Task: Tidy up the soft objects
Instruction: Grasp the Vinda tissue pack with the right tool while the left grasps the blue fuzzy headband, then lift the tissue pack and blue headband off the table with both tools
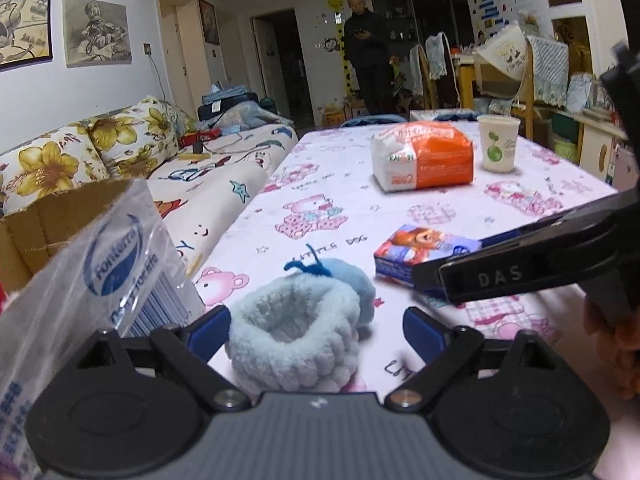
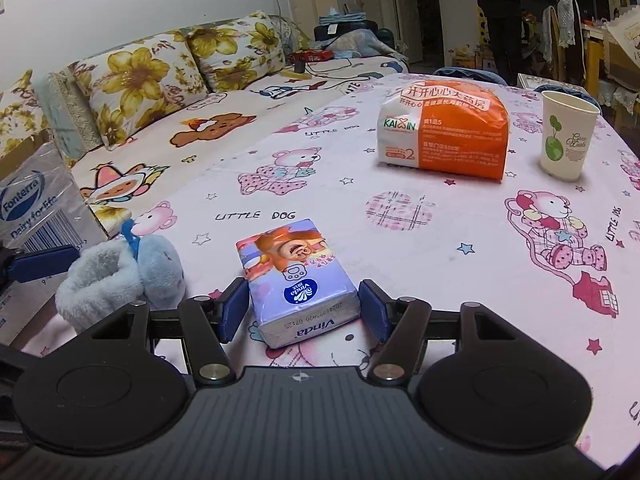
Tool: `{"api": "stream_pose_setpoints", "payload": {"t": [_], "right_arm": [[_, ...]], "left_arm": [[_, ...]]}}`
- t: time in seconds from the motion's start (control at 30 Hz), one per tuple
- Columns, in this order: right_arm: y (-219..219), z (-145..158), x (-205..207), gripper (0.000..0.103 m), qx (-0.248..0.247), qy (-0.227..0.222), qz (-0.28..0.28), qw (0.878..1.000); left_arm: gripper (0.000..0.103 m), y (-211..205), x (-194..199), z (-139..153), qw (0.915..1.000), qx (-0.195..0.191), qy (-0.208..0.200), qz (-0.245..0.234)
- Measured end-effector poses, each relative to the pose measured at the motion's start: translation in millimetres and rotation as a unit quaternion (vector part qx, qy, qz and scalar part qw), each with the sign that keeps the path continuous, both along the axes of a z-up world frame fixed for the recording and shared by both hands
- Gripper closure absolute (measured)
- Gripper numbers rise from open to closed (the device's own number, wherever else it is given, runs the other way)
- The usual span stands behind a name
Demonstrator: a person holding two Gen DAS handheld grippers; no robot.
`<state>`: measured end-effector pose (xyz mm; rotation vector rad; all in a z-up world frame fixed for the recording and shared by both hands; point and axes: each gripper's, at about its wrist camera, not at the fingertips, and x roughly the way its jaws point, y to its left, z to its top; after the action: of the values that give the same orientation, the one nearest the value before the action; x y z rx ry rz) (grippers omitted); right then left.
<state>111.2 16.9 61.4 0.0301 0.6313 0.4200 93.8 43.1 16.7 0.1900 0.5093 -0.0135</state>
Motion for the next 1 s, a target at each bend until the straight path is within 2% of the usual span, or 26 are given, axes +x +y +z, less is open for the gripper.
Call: {"api": "stream_pose_setpoints", "payload": {"t": [0.07,0.2,0.33,0.37,0.43,0.5,0.6,0.77,0.87,1.0], "right_arm": [[1.2,0.2,-0.4,0.013,-0.004,-0.002,-0.002,1.000],[0.8,1.7,-1.0,0.010,0.001,-0.015,-0.014,1.000],[-0.9,1.0,0.0,0.018,-0.001,-0.017,-0.024,1.000],[-1.2,0.4,0.1,0.027,0.001,-0.016,-0.023,1.000],[0.0,0.4,-0.4,0.029,0.000,-0.017,-0.021,1.000],[2.1,0.7,-1.9,0.030,-0.006,-0.022,-0.021,1.000],[3.0,0.9,-2.8,0.030,-0.011,-0.026,-0.022,0.999],[11.1,1.6,-5.1,0.031,-0.037,-0.039,-0.015,0.998],[18.2,3.0,-9.6,0.032,-0.063,-0.058,-0.014,0.996],[21.4,5.9,-22.6,0.033,-0.083,-0.094,-0.026,0.992]], "left_arm": [[0.017,0.6,2.5,-1.3,1.0000,0.005,0.001,0.004],[0.030,3.6,5.8,-2.5,1.0000,0.002,0.007,0.007],[0.057,6.8,6.6,-2.8,0.9999,-0.004,0.012,0.006],[0.060,7.3,5.6,-2.4,0.9999,-0.008,0.013,0.003],[0.071,6.6,3.2,-2.0,0.9997,-0.018,0.017,-0.005],[0.077,4.0,-0.2,-2.6,0.9993,-0.026,0.022,-0.014],[0.079,0.0,-6.0,-2.5,0.9988,-0.034,0.024,-0.024],[0.080,4.6,-14.3,1.5,0.9965,-0.072,0.032,-0.027],[0.080,9.3,-18.4,5.0,0.9936,-0.105,0.035,-0.025],[0.080,10.3,-27.6,7.1,0.9926,-0.112,0.032,-0.035]]}}
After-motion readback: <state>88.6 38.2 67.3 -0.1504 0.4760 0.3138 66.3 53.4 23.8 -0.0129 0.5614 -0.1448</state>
